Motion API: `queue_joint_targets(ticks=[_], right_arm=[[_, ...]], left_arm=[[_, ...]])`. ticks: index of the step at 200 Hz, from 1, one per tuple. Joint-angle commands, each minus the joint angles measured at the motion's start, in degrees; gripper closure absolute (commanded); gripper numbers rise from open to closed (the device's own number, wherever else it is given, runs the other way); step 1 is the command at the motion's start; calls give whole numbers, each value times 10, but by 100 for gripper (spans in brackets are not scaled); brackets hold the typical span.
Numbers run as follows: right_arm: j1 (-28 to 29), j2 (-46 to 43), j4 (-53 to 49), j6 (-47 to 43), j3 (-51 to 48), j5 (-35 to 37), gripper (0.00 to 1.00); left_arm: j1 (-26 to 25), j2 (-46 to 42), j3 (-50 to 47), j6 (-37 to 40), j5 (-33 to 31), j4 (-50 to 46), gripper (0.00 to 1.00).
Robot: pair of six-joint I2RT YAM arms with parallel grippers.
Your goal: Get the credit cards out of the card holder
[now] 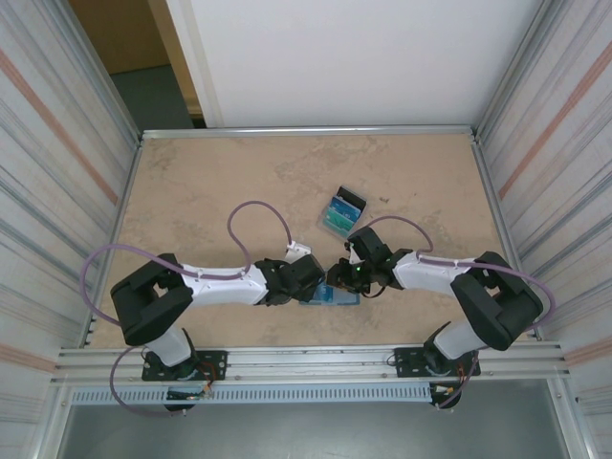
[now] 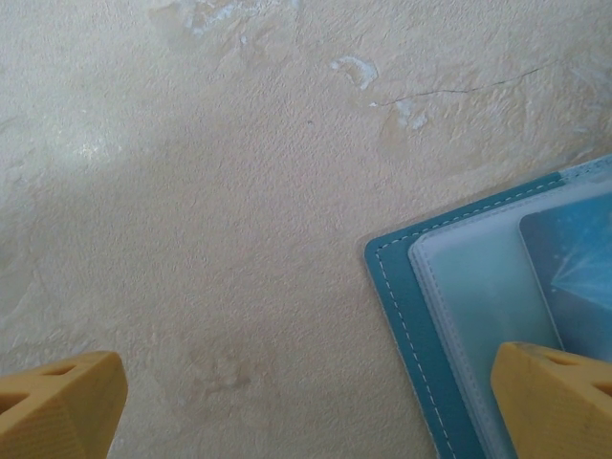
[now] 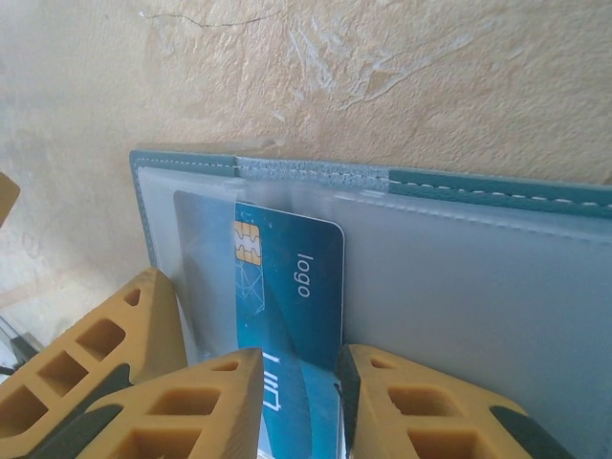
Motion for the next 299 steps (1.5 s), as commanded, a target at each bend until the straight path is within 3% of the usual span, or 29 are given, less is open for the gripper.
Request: queue_joint_targets(ticks=[1,65,174,299], right_arm=[[-6,-5,-11,11,-13,12,71],[-6,19,8,38,-27,12,69],[6,-18,-88,32,-4,79,66],[-3,17,58,44,-29,-25,81]], left_arm=[[-1,8,-8,-9,9,-30,1],[-2,7,-10,-11,10,-31,1],[-2,4,-9,-14,9,-34,1],[-6,19,-6,-14,20,-28,1]])
